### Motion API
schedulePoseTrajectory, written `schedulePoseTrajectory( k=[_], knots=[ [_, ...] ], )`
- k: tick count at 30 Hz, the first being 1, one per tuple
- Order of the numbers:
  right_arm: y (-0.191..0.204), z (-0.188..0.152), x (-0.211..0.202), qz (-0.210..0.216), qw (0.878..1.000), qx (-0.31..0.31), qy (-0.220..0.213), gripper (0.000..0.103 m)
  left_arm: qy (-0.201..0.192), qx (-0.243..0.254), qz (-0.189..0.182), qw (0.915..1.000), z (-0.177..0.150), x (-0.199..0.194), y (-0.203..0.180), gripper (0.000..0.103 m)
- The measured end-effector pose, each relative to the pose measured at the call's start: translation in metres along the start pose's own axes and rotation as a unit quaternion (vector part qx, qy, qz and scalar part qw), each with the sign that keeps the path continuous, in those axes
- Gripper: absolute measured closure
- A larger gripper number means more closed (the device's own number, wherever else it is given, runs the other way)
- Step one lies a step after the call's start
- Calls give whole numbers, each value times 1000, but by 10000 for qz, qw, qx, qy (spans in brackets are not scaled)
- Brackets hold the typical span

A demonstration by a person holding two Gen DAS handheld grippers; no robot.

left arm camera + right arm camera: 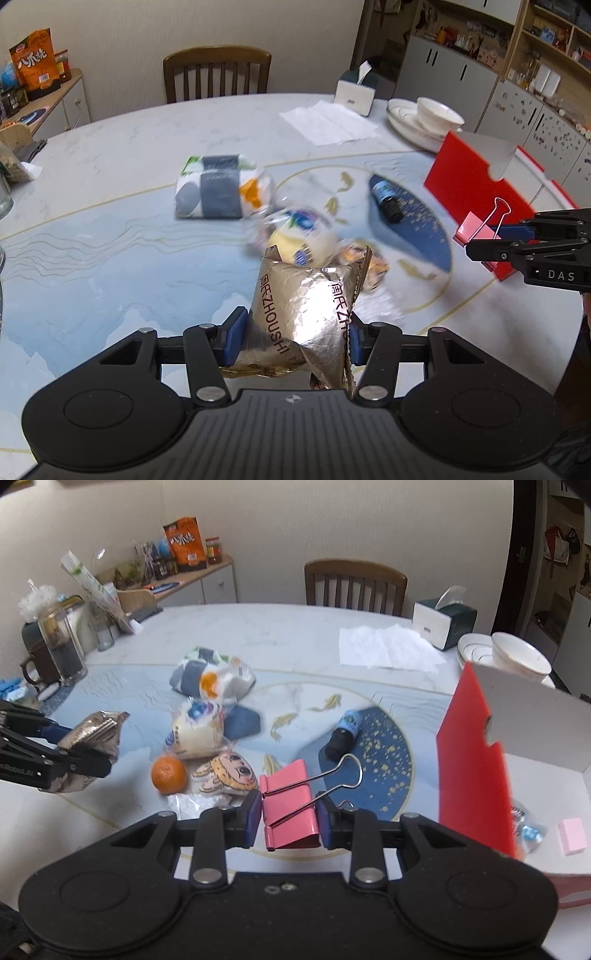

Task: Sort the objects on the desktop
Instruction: 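Carry the foil packet and pink binder clip with both tools into the red box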

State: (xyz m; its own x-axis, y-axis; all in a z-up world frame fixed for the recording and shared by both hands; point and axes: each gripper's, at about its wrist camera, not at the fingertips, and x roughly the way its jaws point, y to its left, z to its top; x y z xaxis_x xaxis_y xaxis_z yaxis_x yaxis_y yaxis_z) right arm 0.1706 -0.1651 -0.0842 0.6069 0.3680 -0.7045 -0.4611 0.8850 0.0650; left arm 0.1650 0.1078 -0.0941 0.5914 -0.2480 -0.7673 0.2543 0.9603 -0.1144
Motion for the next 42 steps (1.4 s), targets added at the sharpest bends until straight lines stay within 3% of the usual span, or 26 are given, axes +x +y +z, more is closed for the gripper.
schedulePoseTrajectory(
  k=[15,31,42],
  knots=[
    [-55,19,-66,-56,9983,238,-532,73,-465,418,-405,9972,36,-19,-84,52],
    [-139,10,-97,-403,9950,530,-747,73,-571,1091,-761,9895,73,7,-179,52],
    [-186,0,-102,-592,9926,745,-752,73,-533,1443,-919,9838,93,27,-225,52]
  ],
)
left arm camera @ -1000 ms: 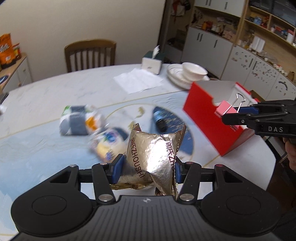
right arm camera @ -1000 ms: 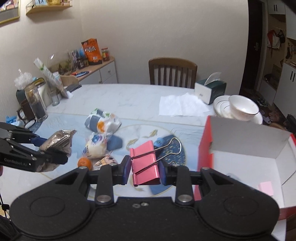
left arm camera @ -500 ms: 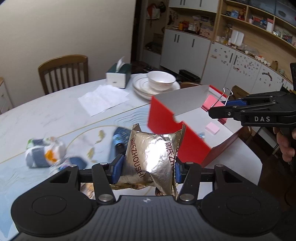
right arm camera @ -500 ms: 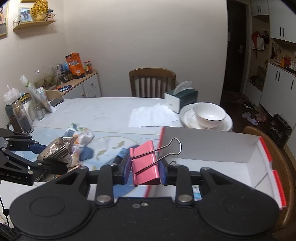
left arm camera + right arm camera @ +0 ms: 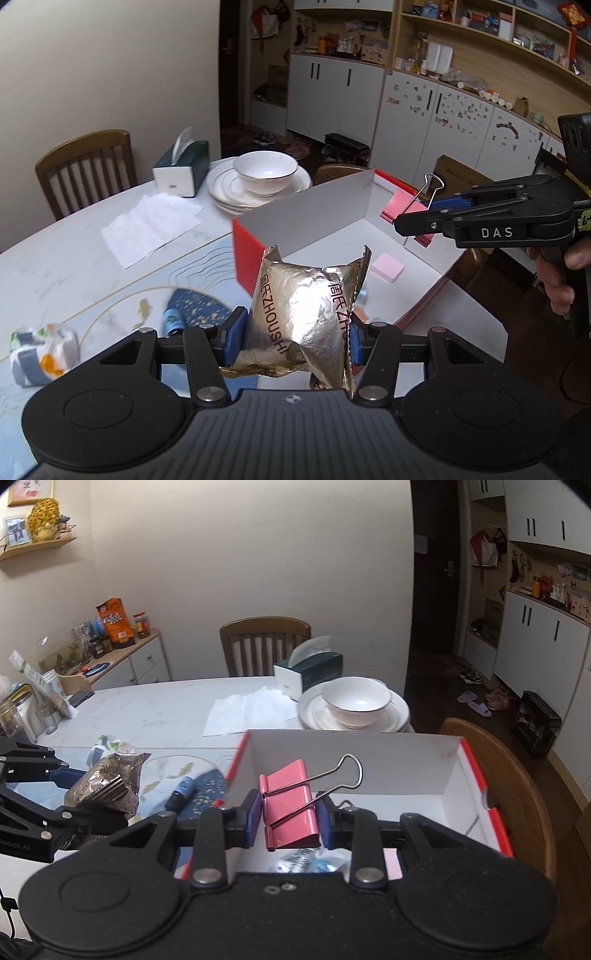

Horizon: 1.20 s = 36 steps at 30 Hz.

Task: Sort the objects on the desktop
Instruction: 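Carry the foil packet and pink binder clip with both tools into the red box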

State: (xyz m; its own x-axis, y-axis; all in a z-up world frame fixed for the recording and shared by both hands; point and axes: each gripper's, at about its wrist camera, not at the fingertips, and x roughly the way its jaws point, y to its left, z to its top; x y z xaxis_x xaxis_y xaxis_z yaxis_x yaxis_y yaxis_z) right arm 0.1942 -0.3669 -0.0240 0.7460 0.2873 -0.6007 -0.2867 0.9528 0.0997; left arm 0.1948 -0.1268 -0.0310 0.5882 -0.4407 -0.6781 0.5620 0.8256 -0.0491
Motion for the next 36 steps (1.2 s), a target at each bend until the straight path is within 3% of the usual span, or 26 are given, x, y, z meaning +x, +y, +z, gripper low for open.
schedulePoseTrajectory(
  k=[22,36],
  knots=[
    [-68,-9,37,-385,9982,68,462,73,452,883,-345,9945,47,100,-58,52],
    [-92,-5,69,-425,9961,34,772,73,855,1241,-125,9885,61,153,-64,52]
  ],
)
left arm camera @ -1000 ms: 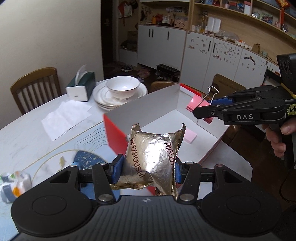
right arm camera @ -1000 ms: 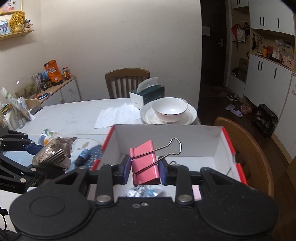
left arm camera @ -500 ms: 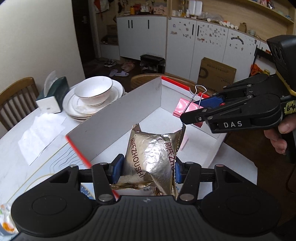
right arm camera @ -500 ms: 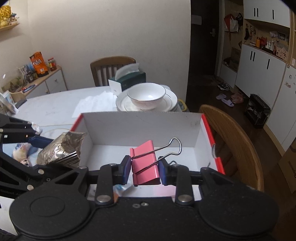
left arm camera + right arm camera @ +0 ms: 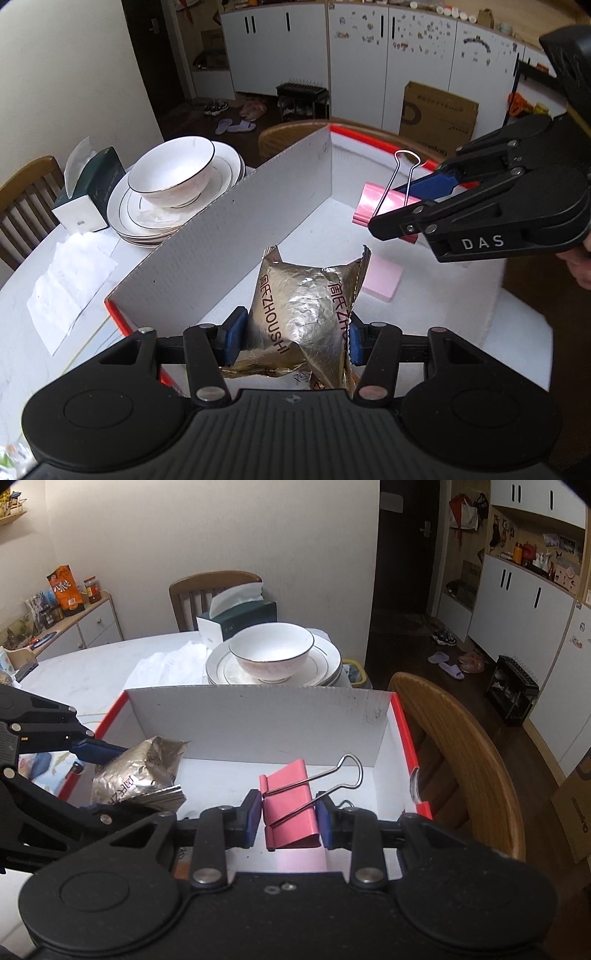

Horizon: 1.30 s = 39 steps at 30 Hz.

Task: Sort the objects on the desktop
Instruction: 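Carry the foil packet and pink binder clip with both tools into the red box, then open both tools to release the foil packet and binder clip in the box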

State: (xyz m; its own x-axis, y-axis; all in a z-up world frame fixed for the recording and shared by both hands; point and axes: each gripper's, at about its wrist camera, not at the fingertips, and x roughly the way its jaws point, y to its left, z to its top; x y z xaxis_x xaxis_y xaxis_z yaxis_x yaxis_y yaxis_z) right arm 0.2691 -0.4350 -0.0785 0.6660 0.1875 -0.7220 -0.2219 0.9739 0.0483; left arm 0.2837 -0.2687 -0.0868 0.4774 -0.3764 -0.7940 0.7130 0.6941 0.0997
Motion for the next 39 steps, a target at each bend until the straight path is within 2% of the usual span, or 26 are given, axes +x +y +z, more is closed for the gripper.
schedulePoseTrajectory(
  k=[14,18,30,39],
  knots=[
    [0,13,45,31,9983,-322,487,73,612,294,35,9977,9,50,3,52],
    [-2,16,61,28,9969,-208,765,73,767,339,44,9965,8,60,2,52],
    [10,18,88,-42,9847,-549,1656,73,1149,446,-32,9924,11,74,-3,52],
    [9,18,95,-102,9814,-556,1833,73,1355,431,-103,9898,10,76,-4,51]
  ],
)
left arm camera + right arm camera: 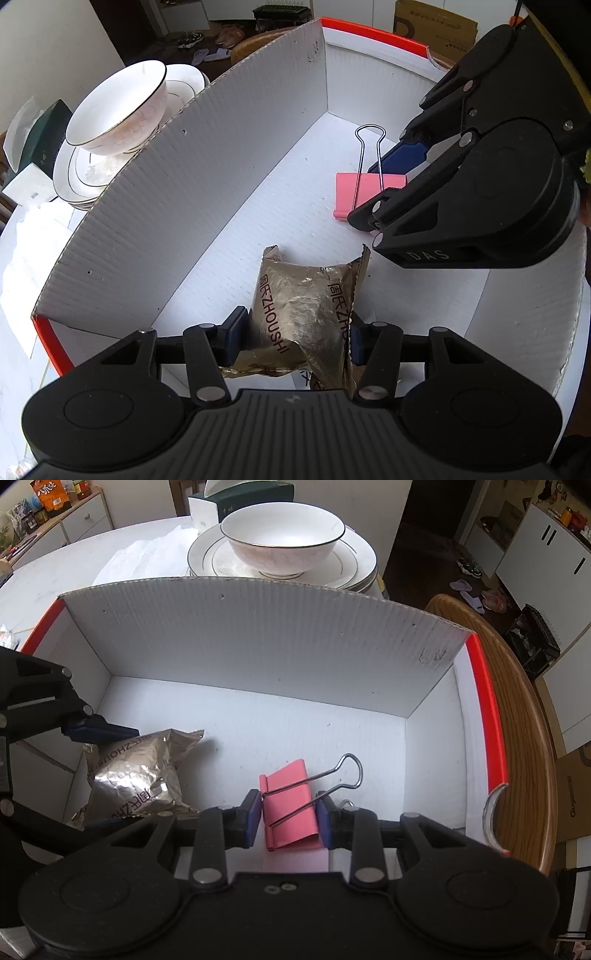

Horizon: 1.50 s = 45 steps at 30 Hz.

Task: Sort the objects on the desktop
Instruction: 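Open both tools to release the foil packet and binder clip in the box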

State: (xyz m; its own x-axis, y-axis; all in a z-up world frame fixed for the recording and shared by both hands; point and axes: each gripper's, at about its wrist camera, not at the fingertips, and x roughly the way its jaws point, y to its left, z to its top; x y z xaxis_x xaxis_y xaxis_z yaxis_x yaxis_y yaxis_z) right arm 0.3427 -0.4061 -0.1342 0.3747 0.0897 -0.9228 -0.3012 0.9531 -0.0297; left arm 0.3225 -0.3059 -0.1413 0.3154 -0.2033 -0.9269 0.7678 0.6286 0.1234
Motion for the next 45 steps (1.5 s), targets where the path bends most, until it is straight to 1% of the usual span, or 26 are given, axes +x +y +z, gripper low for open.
schedulePoseTrajectory(
  k=[6,8,12,15,17,21,23,25,28,32,36,39,43,44,45],
  knots=[
    [1,0,4,-48,9999,12,111,72,24,-22,-88,10000,-1,-3,-2,49],
    [1,0,4,-52,9999,26,97,69,-39,-36,-79,10000,-1,-7,-3,45],
    [0,-1,2,-53,9999,86,59,67,-193,-130,-137,9996,-2,-16,-4,40],
    [-1,-4,-1,-47,9999,110,-1,61,-280,-174,-129,9994,-6,-23,-5,39],
    [-4,-6,-6,-43,9999,127,-57,53,-341,-221,-131,9991,-7,-26,-2,39],
    [-9,-9,-16,52,9997,169,-180,50,-485,-376,-104,9981,-12,-35,-1,39],
    [-11,-11,-21,73,9994,210,-269,44,-590,-396,-48,9975,-13,-41,-2,38],
    [-13,-13,-29,152,9987,274,-407,40,-685,-451,-40,9966,-14,-45,-5,35],
    [-14,-17,-46,287,9973,331,-584,39,-847,-550,-1,9949,-19,-51,-7,34],
    [-12,-21,-61,377,9954,359,-806,35,-1027,-710,17,9922,-25,-62,-7,34],
    [-12,-28,-77,543,9917,433,-1078,32,-1238,-825,26,9889,-34,-73,-8,30],
    [-9,-33,-85,654,9889,472,-1248,30,-1371,-840,62,9870,-40,-82,-10,28],
    [-5,-38,-95,743,9854,553,-1427,28,-1529,-976,21,9834,-48,-92,-9,27],
    [-3,-39,-96,744,9847,568,-1471,28,-1571,-1024,12,9822,-50,-94,-8,26],
    [-1,-40,-98,746,9840,579,-1512,28,-1613,-1073,2,9811,-53,-97,-7,23]
  ],
)
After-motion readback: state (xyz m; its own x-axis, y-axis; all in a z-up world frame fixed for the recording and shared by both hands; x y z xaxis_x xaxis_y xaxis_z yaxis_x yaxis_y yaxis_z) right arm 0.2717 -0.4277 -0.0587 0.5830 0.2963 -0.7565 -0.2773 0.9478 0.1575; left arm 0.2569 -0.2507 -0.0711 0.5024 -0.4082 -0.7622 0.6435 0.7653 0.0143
